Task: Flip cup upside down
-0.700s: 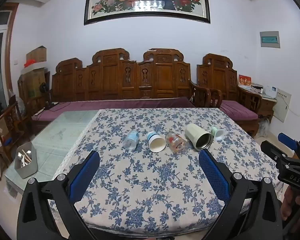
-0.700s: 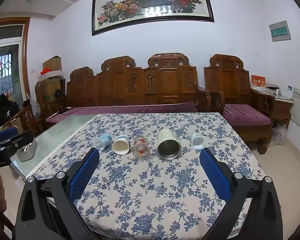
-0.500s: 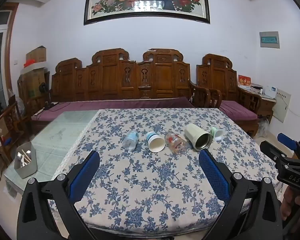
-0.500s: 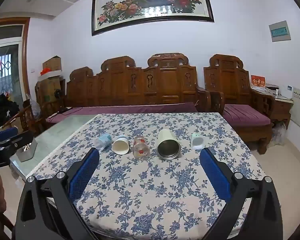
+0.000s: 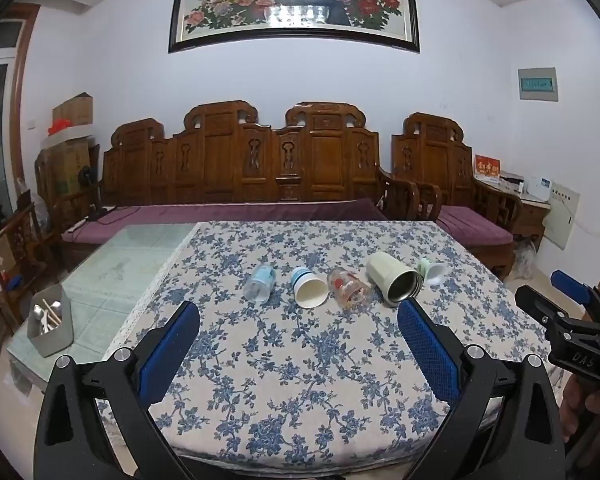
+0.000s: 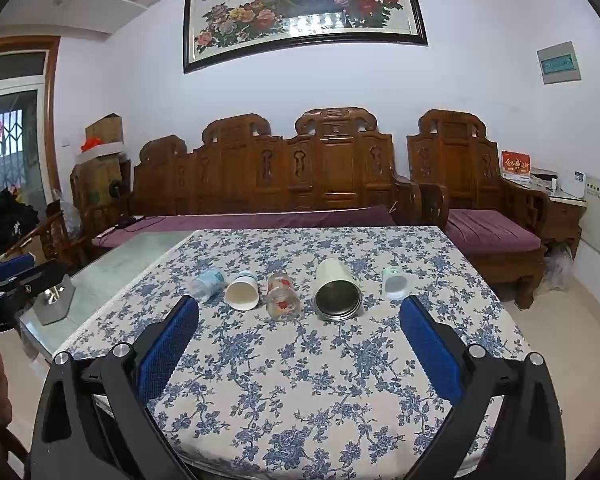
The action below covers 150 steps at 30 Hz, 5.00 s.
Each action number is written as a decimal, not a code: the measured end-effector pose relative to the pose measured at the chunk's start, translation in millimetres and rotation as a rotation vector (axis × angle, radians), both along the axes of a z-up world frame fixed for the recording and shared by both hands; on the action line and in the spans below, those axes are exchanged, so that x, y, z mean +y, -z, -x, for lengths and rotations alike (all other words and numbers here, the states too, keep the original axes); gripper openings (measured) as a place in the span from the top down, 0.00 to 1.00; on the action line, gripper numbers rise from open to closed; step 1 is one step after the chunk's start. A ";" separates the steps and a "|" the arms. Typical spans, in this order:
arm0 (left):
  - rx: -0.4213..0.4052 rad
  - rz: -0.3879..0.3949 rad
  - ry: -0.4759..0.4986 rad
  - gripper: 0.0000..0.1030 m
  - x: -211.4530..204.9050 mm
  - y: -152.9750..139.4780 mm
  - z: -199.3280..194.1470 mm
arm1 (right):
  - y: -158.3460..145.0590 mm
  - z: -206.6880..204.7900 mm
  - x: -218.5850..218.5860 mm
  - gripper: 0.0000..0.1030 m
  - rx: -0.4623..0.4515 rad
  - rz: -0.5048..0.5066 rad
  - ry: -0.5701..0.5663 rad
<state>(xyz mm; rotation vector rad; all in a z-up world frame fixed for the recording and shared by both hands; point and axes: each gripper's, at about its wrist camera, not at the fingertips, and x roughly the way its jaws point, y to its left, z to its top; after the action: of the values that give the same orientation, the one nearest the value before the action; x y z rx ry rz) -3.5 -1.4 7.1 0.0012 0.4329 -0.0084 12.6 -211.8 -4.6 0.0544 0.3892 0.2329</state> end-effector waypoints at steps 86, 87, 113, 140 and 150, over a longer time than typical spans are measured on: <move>0.243 -0.018 0.060 0.08 -3.0 55.7 -64.8 | 28.5 -54.3 -10.7 0.02 0.100 0.005 0.003; 0.264 -0.019 0.070 0.08 -3.8 60.2 -71.1 | 32.8 -62.1 -12.3 0.02 0.109 0.010 0.007; 0.393 -0.095 0.256 0.08 -35.8 126.1 -222.0 | 107.4 -282.1 -80.6 0.14 0.348 0.147 0.111; 0.383 -0.001 0.332 0.09 -38.2 145.0 -243.0 | 175.7 -451.8 -76.2 0.53 0.760 0.251 0.118; 0.346 -0.024 0.304 0.09 -33.9 119.7 -206.5 | 127.3 -365.2 -69.5 0.53 0.674 0.178 0.028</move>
<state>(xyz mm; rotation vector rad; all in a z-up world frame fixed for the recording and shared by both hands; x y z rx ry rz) 203.0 -35.3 -112.6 0.0900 0.7753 -0.3066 377.8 -281.3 -131.9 -0.0394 1.0778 0.1454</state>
